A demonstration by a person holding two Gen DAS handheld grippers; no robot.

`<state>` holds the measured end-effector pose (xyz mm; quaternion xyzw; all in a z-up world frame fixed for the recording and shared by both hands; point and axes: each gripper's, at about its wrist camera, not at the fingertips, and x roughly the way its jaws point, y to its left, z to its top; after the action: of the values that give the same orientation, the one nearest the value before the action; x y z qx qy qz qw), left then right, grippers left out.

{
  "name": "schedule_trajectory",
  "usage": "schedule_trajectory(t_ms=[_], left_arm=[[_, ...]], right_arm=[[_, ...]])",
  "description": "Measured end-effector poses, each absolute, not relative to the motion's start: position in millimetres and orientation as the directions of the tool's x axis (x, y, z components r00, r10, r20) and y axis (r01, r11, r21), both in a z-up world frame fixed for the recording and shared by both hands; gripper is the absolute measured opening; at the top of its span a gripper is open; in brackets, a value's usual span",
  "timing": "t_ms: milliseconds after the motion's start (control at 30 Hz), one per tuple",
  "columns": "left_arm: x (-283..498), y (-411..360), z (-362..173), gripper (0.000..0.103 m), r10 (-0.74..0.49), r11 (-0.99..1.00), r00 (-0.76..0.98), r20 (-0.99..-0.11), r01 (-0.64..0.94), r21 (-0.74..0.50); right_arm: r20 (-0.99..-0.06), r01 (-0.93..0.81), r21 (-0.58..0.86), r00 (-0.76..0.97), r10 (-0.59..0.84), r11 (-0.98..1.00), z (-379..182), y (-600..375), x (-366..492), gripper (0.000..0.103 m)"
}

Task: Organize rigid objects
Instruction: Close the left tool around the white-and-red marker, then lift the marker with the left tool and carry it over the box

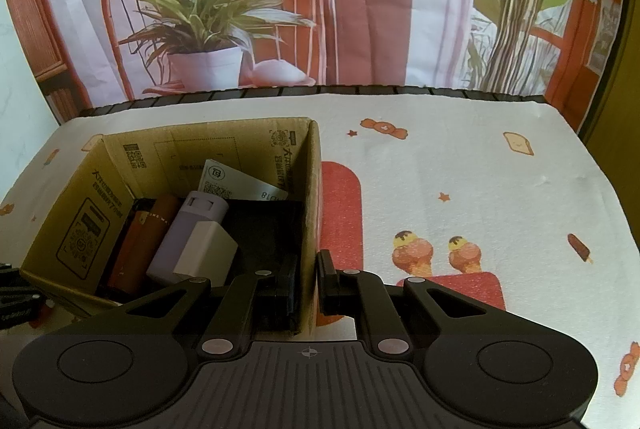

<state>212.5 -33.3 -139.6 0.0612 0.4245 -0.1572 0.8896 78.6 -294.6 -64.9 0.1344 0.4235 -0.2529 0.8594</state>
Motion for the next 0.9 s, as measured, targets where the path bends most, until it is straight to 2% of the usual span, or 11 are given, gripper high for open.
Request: schedule_trajectory(t_ms=[200,400,667,900], left_arm=[[221.3,-40.4,-141.4,0.022,-0.226,0.946,0.600,-0.767,0.324,-0.024],[211.8,-36.5,-136.0,0.017,-0.236,0.951,0.619,-0.749,0.306,-0.046],[188.2,-26.6,-106.5,0.016,-0.254,0.956,0.676,-0.692,0.285,-0.073],[176.7,-25.8,-62.3,0.016,-0.293,0.951,0.746,-0.598,0.290,-0.104]], right_arm=[[-0.797,0.549,0.016,0.512,-0.321,0.836,-65.5,-294.5,78.8,0.010],[-0.796,0.551,0.022,0.515,-0.319,0.834,-66.2,-295.2,79.1,0.010],[-0.795,0.551,0.028,0.518,-0.316,0.834,-66.9,-296.8,77.7,0.011],[-0.795,0.552,0.032,0.520,-0.313,0.833,-67.5,-297.1,77.8,0.011]])
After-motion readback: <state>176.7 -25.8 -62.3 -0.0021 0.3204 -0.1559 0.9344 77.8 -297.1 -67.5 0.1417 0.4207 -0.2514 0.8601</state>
